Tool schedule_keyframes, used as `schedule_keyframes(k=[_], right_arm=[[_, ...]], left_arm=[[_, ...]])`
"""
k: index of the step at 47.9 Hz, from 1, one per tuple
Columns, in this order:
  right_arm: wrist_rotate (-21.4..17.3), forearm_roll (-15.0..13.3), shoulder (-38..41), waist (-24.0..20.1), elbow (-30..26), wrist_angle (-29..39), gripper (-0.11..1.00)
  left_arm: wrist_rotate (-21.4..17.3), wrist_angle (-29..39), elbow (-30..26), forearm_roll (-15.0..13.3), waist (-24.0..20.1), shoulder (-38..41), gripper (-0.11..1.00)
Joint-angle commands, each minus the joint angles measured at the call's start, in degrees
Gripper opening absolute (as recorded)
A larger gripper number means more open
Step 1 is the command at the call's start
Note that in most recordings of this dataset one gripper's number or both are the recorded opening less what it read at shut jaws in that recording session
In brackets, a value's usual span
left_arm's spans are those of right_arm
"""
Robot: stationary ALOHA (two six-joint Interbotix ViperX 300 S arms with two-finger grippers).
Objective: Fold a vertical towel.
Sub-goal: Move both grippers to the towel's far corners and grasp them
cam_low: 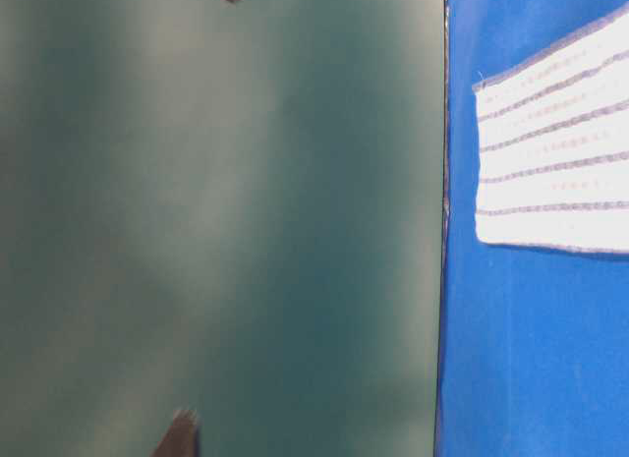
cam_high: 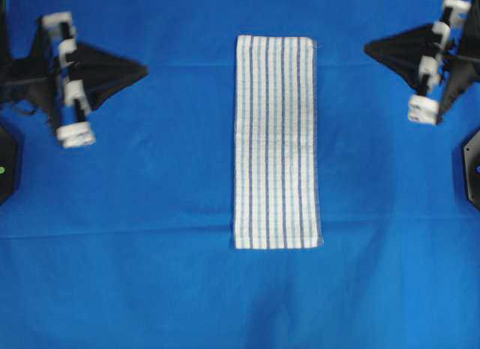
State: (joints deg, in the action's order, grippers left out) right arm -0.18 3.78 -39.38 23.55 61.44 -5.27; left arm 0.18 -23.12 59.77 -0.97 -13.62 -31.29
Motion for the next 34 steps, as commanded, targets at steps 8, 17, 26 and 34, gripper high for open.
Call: schedule_keyframes(k=[8,17,26,34], right_arm=[[1.0,-0.4,11.1,6.3,-5.0,0.8,0.31],[1.1,-2.7,20.9,8.9,-9.3,2.1,0.63],[1.1,-3.3,31.0,10.6,-12.5,0.9,0.59],[1.2,-3.4,38.4,11.0,-14.7,-1.7,0.6]], left_arm=[[0.1,-0.5,-7.8,-0.2,-5.0,12.7,0.46],[0.2,-0.7,-13.3,-0.3,-8.0,24.2,0.86],[0.2,-0.9,-19.4,-0.3,-10.2,35.0,0.85],[0.2,-1.0,-23.5,-0.3,-11.6,42.2,0.85]])
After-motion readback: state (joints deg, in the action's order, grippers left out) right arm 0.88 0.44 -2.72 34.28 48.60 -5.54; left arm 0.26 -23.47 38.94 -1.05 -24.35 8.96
